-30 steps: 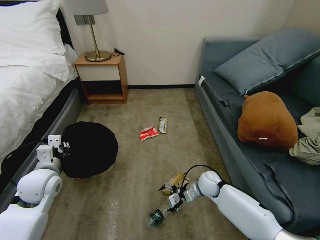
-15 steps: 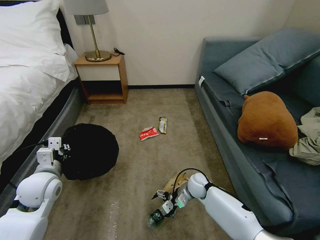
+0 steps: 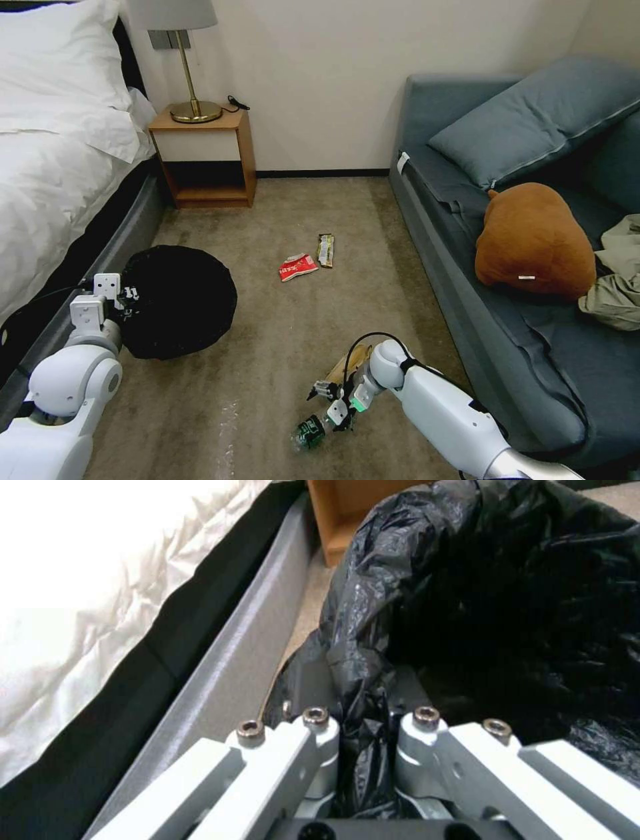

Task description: Pick up the trash bin, then pick up the garbage on the floor and place it into the trash bin.

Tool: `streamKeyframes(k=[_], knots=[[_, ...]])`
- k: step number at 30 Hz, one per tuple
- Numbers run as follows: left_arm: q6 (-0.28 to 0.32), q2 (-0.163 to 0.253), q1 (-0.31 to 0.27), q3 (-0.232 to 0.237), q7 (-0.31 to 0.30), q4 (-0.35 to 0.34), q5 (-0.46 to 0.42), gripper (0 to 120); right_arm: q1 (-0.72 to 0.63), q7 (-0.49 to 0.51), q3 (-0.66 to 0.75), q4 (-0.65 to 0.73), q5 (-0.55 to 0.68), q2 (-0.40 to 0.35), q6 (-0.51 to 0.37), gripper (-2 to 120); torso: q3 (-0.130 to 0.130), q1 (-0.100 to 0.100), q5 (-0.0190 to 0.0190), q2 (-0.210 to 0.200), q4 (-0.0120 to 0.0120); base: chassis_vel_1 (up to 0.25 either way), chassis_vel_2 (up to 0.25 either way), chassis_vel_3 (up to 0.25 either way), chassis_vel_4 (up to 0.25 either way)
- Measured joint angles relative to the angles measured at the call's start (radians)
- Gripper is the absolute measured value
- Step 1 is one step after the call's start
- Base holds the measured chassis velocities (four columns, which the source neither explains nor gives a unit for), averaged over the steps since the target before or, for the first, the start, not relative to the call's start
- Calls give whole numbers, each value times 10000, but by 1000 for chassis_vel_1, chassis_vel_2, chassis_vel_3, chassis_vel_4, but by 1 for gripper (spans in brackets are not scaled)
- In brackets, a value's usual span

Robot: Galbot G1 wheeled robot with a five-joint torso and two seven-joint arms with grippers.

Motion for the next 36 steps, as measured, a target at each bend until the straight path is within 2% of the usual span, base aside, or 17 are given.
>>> streamKeyframes(k=[1, 3, 4, 6, 7, 10, 13, 15, 16, 18, 22, 24, 29, 36], knots=[[0, 0, 0, 0, 0, 0, 0, 5, 0, 0, 0, 0, 0, 0, 0, 88, 0, 0, 0, 0, 0, 0, 0, 0, 0], [0, 11, -4, 3, 5, 0, -5, 5, 26, 5, -36, -148, -122, 93, 79, 77, 0, 0, 1, 0, 1, 0, 0, 0, 0], [0, 11, -4, 3, 5, 0, -5, 5, 26, 5, -36, -148, -122, 93, 79, 77, 0, 0, 1, 0, 1, 0, 0, 0, 0], [-1, 19, -3, 1, 5, -6, -9, 5, 84, 23, -61, -276, -191, 159, 143, 67, 0, 0, 1, 0, 0, 0, 0, 0, 0], [-1, 19, -3, 1, 5, -6, -9, 5, 84, 23, -61, -276, -191, 159, 143, 67, 0, 0, 1, 0, 0, 0, 0, 0, 0], [-4, 26, 27, -24, 7, -50, -16, 5, 155, 17, -65, -354, -216, 189, 221, 53, 0, 0, 1, 0, 1, 0, 0, 0, 0], [-4, 32, 34, -35, 7, -71, -20, 5, 156, 14, -65, -359, -214, 181, 227, 48, 0, 0, 1, 0, 1, 0, 0, 0, 0], [-4, 45, 49, -75, 6, -120, -43, 5, 156, 10, -61, -351, -188, 133, 242, 35, 0, 0, 1, 2, 0, 0, 0, 0, 0], [-4, 45, 49, -75, 6, -120, -43, 5, 156, 10, -61, -351, -188, 133, 242, 35, 0, 0, 1, 2, 0, 0, 0, 0, 0], [3, 63, 93, -101, 4, -159, -51, 5, 145, -21, -24, -281, -153, 80, 243, 25, 0, 0, 2, 2, 0, 0, 0, 0, 0], [10, 64, 153, -120, 3, -187, -54, 5, 135, -52, 33, -152, -93, 8, 242, 20, 0, 0, 1, 2, 1, 0, 0, 0, 0], [11, 51, 221, -129, 3, -202, -52, 5, 161, -92, 190, 135, 24, -115, 220, 13, 0, 0, 2, 2, 0, 0, 0, 0, 0], [10, 21, 285, -133, 2, -202, -25, 5, 279, -186, 423, 610, 266, -379, 175, 11, 0, 1, 2, 2, 2, 0, 0, 0, 0], [-31, 12, 339, -137, 3, -136, 5, 5, 471, -358, 1089, 1903, 1157, -1479, -142, 11, 0, 0, 2, 1, 0, 0, 0, 0, 0]])
